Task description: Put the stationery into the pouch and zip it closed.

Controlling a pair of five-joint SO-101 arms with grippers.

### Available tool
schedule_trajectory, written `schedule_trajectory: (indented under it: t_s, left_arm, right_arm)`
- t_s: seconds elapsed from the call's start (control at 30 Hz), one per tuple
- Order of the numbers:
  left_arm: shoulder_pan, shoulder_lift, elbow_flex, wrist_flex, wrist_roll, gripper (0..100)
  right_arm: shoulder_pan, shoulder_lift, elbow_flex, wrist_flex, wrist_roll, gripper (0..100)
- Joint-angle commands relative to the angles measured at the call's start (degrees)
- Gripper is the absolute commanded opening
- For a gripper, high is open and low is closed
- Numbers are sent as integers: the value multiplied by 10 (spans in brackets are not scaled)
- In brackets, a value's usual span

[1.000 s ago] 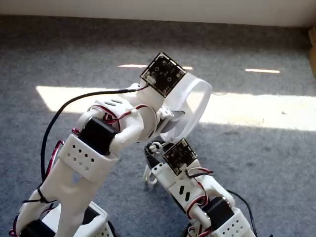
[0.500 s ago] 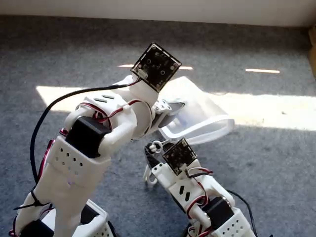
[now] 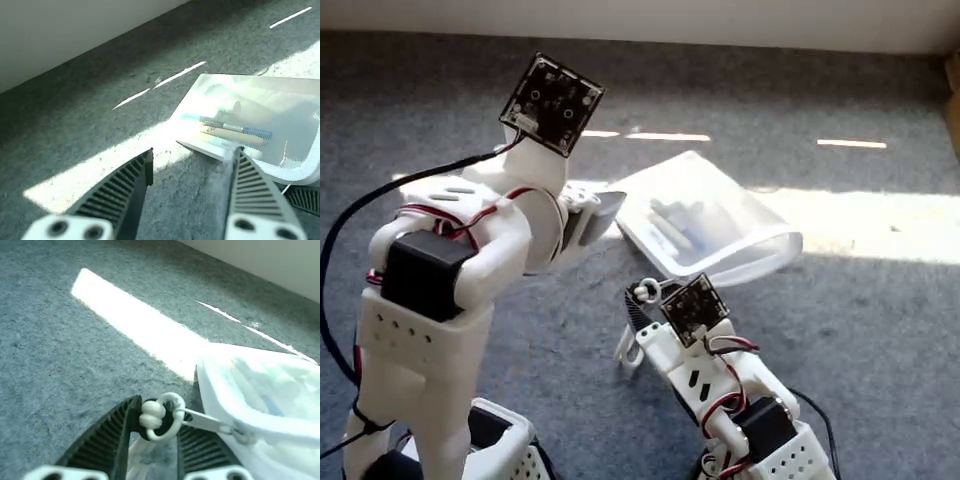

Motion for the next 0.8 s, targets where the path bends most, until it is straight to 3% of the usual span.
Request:
schedule_trajectory:
  t_s: [0.0, 0.2, 0.4, 0.77]
  left_arm:
    - [-22, -55, -4, 12, -4, 242]
    - [-28, -173, 108, 5, -5, 242]
    - [-28, -255, 291, -98, -4, 242]
    - [-16, -426, 472, -160, 1, 242]
  right_arm:
    - [8, -10, -40, 31, 2, 5]
    - [9, -10, -142, 135, 2, 5]
    - [11, -10, -208, 187, 2, 5]
    - [107, -9, -246, 198, 6, 5]
